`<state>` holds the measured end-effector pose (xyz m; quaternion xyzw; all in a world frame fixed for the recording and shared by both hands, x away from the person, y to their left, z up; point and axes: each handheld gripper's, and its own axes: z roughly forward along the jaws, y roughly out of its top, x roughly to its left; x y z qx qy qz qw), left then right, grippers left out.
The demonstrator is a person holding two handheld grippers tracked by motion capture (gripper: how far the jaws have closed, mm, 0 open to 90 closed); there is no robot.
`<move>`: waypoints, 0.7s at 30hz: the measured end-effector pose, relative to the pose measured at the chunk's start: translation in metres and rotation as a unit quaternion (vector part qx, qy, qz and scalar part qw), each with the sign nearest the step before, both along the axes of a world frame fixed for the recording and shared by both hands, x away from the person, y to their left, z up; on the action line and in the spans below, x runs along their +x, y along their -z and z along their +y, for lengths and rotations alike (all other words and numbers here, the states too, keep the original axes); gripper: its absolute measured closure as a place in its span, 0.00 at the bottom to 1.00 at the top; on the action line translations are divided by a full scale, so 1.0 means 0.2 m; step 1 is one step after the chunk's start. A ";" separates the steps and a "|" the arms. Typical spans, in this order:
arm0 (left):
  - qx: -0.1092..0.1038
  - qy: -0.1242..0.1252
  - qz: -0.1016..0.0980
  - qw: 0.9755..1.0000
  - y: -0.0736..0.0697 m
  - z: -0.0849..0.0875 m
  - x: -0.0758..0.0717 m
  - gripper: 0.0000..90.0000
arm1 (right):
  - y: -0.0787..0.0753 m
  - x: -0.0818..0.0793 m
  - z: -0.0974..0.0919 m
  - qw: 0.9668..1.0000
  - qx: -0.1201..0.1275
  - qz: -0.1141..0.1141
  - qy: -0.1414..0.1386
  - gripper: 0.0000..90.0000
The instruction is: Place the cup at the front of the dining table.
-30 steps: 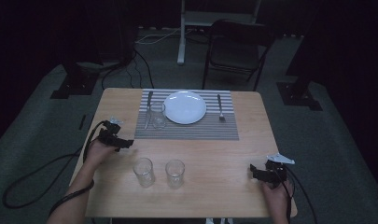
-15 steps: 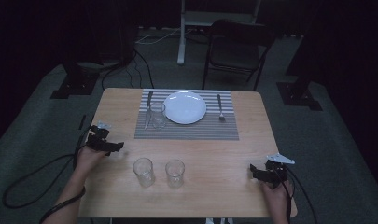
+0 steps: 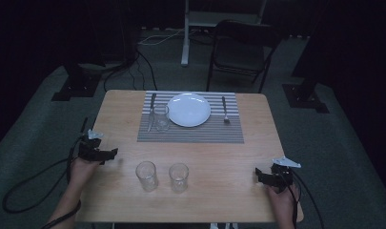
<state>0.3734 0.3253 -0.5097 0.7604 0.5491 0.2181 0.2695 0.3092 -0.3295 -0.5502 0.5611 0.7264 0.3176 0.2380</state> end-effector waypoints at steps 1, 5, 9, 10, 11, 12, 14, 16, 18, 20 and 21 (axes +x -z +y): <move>0.003 -0.002 -0.002 1.000 0.00 0.00 -0.01 0.11 | 0.00 0.00 0.00 1.000 0.000 0.000 0.000 0.19; 0.007 -0.012 -0.013 1.000 0.00 0.02 -0.05 0.11 | 0.00 0.00 0.00 1.000 0.000 0.000 0.000 0.19; 0.003 -0.018 -0.019 1.000 0.00 0.05 -0.10 0.11 | 0.00 0.00 0.00 1.000 0.000 0.000 0.000 0.19; 0.001 -0.018 -0.020 1.000 0.01 0.05 -0.11 0.11 | 0.00 0.00 0.00 1.000 0.000 0.000 0.000 0.19; 0.001 -0.018 -0.020 1.000 0.01 0.05 -0.12 0.11 | 0.00 0.00 0.00 1.000 0.000 0.000 0.000 0.19; 0.001 -0.017 -0.021 1.000 0.01 0.06 -0.13 0.11 | 0.00 0.00 0.00 1.000 0.000 0.000 0.000 0.19; 0.000 -0.018 -0.021 1.000 0.01 0.06 -0.15 0.11 | 0.00 0.00 0.00 1.000 0.000 0.000 0.000 0.19; -0.002 -0.013 -0.022 1.000 0.00 0.08 -0.17 0.11 | 0.00 0.00 0.00 1.000 0.000 0.000 0.000 0.19; 0.003 -0.015 -0.022 1.000 0.00 0.09 -0.19 0.11 | 0.00 0.00 0.00 1.000 0.000 0.000 0.000 0.19; 0.000 -0.017 -0.025 1.000 0.00 0.10 -0.21 0.11 | 0.00 0.00 0.00 1.000 0.000 0.000 0.000 0.19; 0.000 -0.019 -0.025 1.000 0.00 0.10 -0.22 0.11 | 0.00 0.00 0.00 1.000 0.000 0.000 0.000 0.19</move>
